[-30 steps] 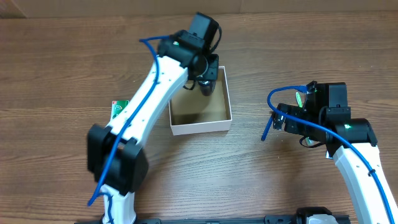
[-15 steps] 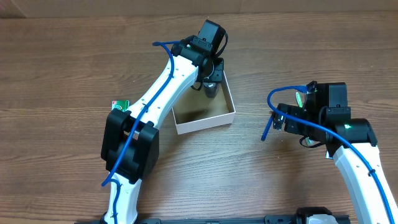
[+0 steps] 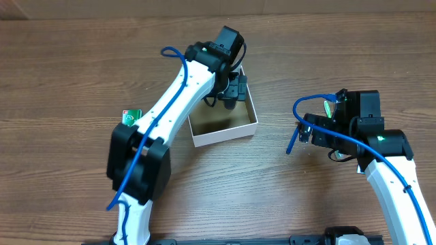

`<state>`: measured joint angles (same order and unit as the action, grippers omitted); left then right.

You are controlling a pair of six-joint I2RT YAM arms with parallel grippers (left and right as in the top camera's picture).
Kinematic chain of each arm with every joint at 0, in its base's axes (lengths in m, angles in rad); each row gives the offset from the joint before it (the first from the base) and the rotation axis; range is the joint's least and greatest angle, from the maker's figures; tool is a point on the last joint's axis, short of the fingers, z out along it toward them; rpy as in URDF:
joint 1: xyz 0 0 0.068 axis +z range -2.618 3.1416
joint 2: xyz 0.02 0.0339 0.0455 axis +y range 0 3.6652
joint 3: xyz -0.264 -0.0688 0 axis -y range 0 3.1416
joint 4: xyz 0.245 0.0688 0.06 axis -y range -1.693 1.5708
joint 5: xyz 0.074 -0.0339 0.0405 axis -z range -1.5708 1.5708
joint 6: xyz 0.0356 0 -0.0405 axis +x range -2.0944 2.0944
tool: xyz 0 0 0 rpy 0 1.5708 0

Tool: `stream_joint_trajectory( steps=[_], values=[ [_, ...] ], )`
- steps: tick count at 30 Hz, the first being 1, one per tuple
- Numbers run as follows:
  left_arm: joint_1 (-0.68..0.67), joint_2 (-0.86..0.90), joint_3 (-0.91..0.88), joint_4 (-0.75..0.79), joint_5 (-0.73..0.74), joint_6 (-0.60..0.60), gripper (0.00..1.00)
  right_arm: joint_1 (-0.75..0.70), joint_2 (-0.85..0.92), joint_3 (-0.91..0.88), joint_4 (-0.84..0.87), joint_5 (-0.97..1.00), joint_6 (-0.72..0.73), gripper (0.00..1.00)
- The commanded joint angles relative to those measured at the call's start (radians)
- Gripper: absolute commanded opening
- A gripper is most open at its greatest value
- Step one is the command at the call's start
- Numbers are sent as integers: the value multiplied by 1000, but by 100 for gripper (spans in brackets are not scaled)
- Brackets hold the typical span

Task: Pack container
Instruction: 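Carry the spray bottle with the left gripper into the box and release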

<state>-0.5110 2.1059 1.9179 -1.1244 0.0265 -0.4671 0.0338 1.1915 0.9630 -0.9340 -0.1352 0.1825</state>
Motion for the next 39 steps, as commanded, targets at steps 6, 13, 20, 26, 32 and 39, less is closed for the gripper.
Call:
stream_joint_trajectory(
  steps=[6,13,20,26,32,39],
  values=[
    [-10,-167,7,-229,39,-113,27,5,-2,25,5,-9,2,100],
    [-10,-151,-132,-224,30,-71,4,5,-2,25,3,-10,2,100],
    [-11,-151,-286,-179,34,-60,4,5,-2,25,4,-9,2,100],
    [-11,-151,-350,-181,36,-44,4,5,-2,25,3,-9,2,100],
    [-4,-151,-360,-212,-3,-34,4,5,-2,25,4,-9,2,100],
    [9,-151,-359,-251,-114,-34,4,5,-2,25,4,-9,2,100]
  ],
)
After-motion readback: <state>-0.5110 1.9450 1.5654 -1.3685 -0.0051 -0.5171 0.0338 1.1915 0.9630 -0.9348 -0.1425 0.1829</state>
